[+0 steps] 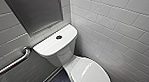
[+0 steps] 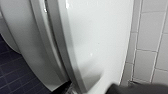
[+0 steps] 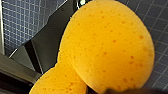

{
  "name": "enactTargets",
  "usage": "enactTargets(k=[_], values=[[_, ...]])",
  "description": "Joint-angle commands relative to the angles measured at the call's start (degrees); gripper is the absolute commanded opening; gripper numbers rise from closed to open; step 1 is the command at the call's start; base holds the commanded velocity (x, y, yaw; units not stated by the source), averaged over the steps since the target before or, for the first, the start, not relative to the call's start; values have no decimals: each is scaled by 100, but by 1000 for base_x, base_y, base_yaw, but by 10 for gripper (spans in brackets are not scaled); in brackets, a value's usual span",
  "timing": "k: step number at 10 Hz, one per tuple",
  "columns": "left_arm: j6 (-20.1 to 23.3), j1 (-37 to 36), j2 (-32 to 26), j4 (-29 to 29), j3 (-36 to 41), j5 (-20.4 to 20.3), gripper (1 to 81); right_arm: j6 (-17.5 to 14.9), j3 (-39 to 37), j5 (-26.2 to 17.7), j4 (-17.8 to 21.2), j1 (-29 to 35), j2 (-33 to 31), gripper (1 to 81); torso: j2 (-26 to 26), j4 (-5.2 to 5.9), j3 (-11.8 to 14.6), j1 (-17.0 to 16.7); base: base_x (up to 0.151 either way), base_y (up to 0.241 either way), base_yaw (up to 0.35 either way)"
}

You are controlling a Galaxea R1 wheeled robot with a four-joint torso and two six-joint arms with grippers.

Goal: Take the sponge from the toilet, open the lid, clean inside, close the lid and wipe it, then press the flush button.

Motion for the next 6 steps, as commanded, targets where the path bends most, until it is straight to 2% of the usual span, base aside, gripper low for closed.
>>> enactTargets(k=[1,4,6], values=[[30,-422,-107,116,379,74,811,5,92,-404,-59,-78,-193,10,0,0,0,0,0,0,0],[21,-492,-169,116,440,-172,811,-4,66,-395,-68,-70,-157,10,0,0,-2,0,0,0,0],[21,-615,-99,124,397,-181,811,-4,31,-395,-59,-61,-149,10,0,0,-2,0,0,0,0]])
